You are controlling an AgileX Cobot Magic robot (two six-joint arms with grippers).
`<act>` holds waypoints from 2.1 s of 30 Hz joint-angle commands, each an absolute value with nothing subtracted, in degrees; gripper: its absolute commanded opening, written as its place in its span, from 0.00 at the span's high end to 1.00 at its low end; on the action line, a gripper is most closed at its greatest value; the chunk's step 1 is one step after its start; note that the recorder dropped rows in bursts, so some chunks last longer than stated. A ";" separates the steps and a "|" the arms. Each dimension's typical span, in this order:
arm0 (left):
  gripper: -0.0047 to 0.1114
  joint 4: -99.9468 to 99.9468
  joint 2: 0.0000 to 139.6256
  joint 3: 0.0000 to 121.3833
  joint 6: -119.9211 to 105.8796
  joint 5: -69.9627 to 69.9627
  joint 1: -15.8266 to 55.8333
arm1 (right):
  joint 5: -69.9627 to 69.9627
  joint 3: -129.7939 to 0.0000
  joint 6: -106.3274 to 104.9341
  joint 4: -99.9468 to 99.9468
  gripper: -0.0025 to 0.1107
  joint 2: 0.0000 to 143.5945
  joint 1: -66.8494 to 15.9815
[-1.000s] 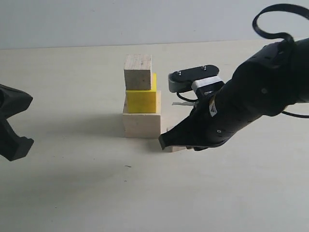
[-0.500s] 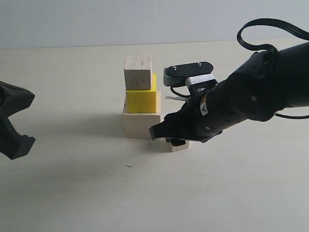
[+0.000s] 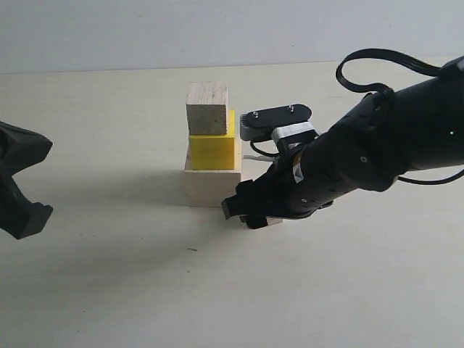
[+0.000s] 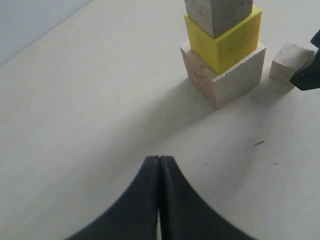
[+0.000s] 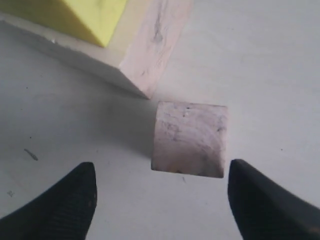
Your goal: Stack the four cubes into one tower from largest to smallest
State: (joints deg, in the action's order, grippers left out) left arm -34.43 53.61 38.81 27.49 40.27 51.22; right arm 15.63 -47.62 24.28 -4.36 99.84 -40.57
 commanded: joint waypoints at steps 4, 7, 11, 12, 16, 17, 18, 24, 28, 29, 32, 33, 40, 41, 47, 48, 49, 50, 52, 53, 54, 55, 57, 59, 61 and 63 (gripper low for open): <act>0.96 -34.76 53.36 38.59 27.56 39.69 51.31 | 11.37 -47.42 25.93 -5.10 0.36 101.40 -40.68; 0.96 -34.76 53.36 38.59 27.56 39.69 51.31 | 11.22 -47.42 25.93 -5.10 0.36 102.03 -40.46; 0.96 -34.76 53.36 38.59 27.56 39.58 51.31 | 11.59 -47.42 25.93 -5.10 0.38 102.31 -39.50; 0.96 -34.76 53.36 38.59 27.56 39.46 51.31 | 11.69 -47.42 25.93 -5.10 0.38 102.31 -39.21; 0.96 -34.76 53.36 38.59 27.56 39.33 51.31 | 11.69 -47.42 26.08 -6.70 0.38 102.31 -38.85; 0.96 -34.76 53.36 38.59 27.56 39.33 51.31 | 11.87 -47.42 26.08 -6.69 0.38 102.31 -38.85; 0.96 -34.76 53.36 38.59 27.56 39.20 51.31 | 11.86 -47.42 25.95 -6.69 0.38 102.31 -38.85; 0.96 -34.76 53.36 38.59 27.56 39.09 51.31 | 12.13 -47.42 25.95 -6.69 0.38 101.99 -38.85; 0.96 -34.76 53.36 38.59 27.56 39.09 51.31 | 14.22 -47.89 25.95 -7.80 0.38 101.99 -38.71; 0.96 -34.76 53.36 38.59 27.56 39.09 51.31 | 14.63 -47.89 25.95 -8.29 0.38 101.99 -38.60; 0.96 -34.76 53.36 38.59 27.56 39.09 51.31 | 14.67 -47.89 26.10 -9.24 0.38 101.99 -38.47; 0.96 -34.76 53.36 38.59 27.56 39.09 51.31 | 14.53 -47.89 26.10 -8.99 0.38 101.99 -38.47; 0.96 -34.76 53.36 38.59 27.56 38.87 51.31 | 12.71 -47.89 26.19 -7.58 0.38 101.99 -38.47; 0.96 -34.76 53.36 38.59 27.46 38.78 51.31 | 12.60 -47.89 26.19 -7.58 0.38 101.99 -38.47; 0.96 -34.87 53.36 38.59 27.45 38.44 51.31 | 12.59 -47.89 25.70 -4.61 0.38 101.99 -38.59; 0.96 -34.87 53.36 38.59 27.45 38.44 51.31 | 12.59 -47.89 25.55 -4.48 0.38 101.99 -38.59; 0.96 -34.87 53.36 38.59 27.45 38.44 51.31 | 12.59 -47.89 25.55 -4.48 0.38 101.99 -38.59; 0.96 -34.87 53.36 38.59 27.45 38.44 51.31 | 12.59 -47.89 25.55 -4.48 0.38 101.99 -38.59; 0.96 -34.97 53.36 38.59 27.45 38.41 51.31 | 12.59 -47.89 25.55 -4.48 0.38 101.99 -38.59; 0.96 -34.97 53.36 38.59 27.45 38.41 51.31 | 12.59 -47.89 25.55 -4.48 0.38 101.99 -38.59; 0.96 -34.97 53.36 38.59 27.45 38.41 51.31 | 12.49 -47.89 25.54 -4.48 0.38 101.99 -38.59; 0.96 -34.97 53.36 38.59 27.45 38.41 51.31 | 12.49 -47.89 25.54 -4.48 0.38 101.99 -38.59; 0.96 -34.97 53.36 38.59 27.45 38.41 51.31 | 12.50 -47.89 25.54 -4.69 0.38 101.99 -38.59; 0.96 -34.97 53.36 38.59 27.45 38.41 51.31 | 12.81 -47.89 24.21 -4.83 0.38 101.99 -38.59; 0.96 -34.97 53.36 38.59 27.45 38.41 51.31 | 14.11 -47.89 19.29 -4.83 0.38 101.99 -38.59; 0.96 -35.08 53.36 38.59 27.45 38.41 51.31 | 14.82 -47.89 16.30 -4.83 0.38 101.99 -38.59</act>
State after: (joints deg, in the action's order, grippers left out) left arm -34.43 53.61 38.72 27.49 38.98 51.22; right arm 14.06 -47.62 20.85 -4.44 102.25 -38.86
